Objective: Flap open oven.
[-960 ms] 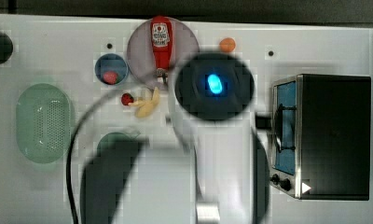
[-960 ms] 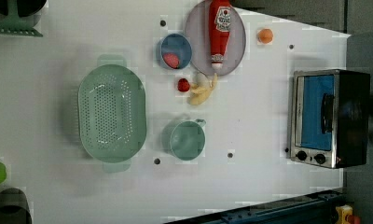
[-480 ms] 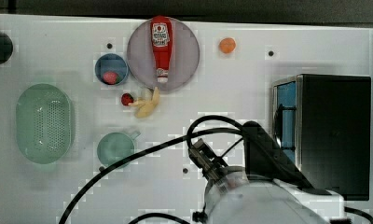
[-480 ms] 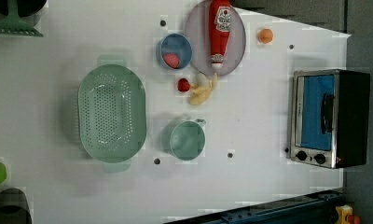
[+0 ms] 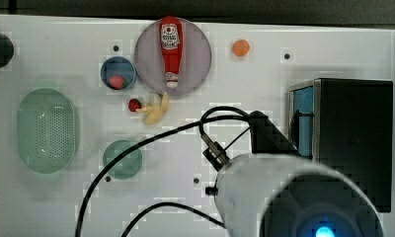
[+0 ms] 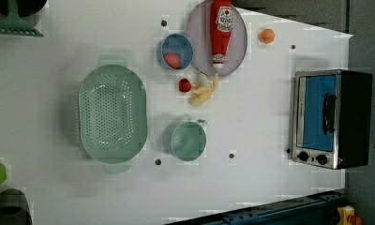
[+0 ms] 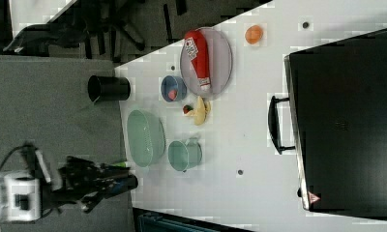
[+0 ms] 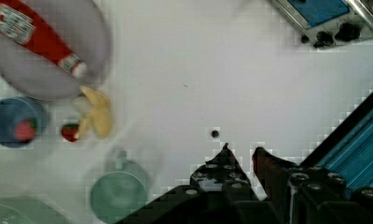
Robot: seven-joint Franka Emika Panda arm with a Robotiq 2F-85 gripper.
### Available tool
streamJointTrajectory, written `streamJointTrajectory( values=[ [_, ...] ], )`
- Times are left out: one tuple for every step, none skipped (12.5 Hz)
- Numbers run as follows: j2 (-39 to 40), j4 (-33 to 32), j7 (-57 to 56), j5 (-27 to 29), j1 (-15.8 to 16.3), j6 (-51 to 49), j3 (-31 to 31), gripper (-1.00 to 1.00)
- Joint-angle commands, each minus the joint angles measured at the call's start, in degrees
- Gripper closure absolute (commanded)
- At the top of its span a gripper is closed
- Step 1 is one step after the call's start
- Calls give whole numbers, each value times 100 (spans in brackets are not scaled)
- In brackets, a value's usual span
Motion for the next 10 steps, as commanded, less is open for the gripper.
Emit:
streamJointTrajectory(
  values=[
    [116, -1, -596, -4, -98, -41, -321, 65],
    [204, -7, -1031, -4, -99, -25, -435, 65],
    [302, -17, -1554, -5, -103, 35, -560, 65],
    [409, -40, -2112, -6, -107, 137, -704, 65],
    [533, -64, -2677, -8, -112, 291, -866, 65],
    [666, -75, -3241, -13, -119, 475, -1028, 65],
    [800, -83, -3776, -22, -130, 682, -1179, 65],
    [935, -102, -4310, -64, -148, 901, -1318, 65],
    [1069, -130, -4836, -124, -162, 1150, -1445, 65],
    [1214, -159, -5323, -158, -172, 1427, -1569, 65]
  ],
)
